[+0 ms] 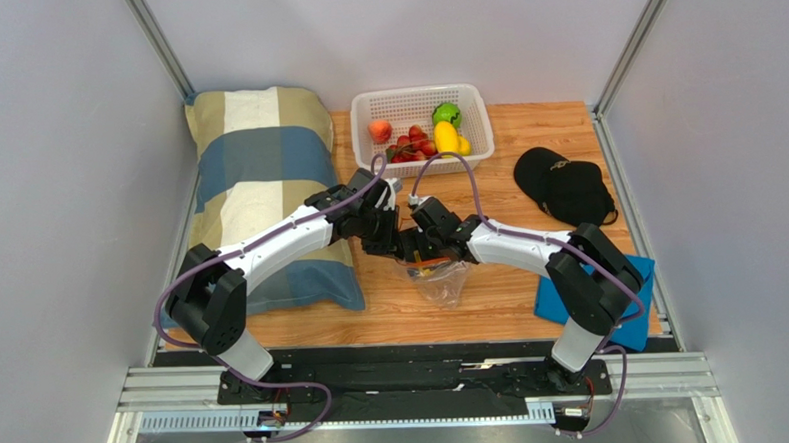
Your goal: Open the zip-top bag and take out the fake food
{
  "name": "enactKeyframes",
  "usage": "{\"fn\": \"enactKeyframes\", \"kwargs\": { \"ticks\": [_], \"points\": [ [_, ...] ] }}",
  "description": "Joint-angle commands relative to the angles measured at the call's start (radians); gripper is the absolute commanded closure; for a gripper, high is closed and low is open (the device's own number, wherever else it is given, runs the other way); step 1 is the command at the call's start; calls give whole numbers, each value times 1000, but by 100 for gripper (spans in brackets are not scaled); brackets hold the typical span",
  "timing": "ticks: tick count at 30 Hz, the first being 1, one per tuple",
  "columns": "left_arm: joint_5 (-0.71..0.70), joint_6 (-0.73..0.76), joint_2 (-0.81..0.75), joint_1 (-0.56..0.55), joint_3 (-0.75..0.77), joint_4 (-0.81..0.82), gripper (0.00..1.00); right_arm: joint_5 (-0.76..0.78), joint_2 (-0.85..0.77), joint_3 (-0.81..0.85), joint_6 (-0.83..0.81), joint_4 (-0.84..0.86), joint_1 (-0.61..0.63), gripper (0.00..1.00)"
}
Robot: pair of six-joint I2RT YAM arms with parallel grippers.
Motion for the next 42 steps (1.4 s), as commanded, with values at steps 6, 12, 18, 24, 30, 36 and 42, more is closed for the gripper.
{"fn": "enactKeyframes", "kwargs": {
  "ticks": [6, 12, 18, 24, 30, 36, 42],
  "points": [
    [29, 9, -35, -4, -28, 62, 100, 70, -96, 17, -11, 15, 45, 53],
    [20, -2, -50, 13, -46, 82, 100, 52, -252, 46, 13, -157, 46, 81],
    [-27, 30, -73, 24, 7, 62, 100, 12, -396, -49, 1, -211, 45, 91],
    [-47, 64, -78, 24, 73, 19, 100, -132, -504, -105, -31, -172, 49, 96],
    [-52, 79, -90, 24, 90, 1, 100, -189, -542, -112, -111, -178, 52, 100],
    [-49, 70, -98, 22, 61, -16, 100, -31, -657, -117, -87, -119, 54, 100],
    [-41, 41, -115, 7, 10, 16, 100, 70, -703, -109, -64, 3, 54, 100]
  ]
}}
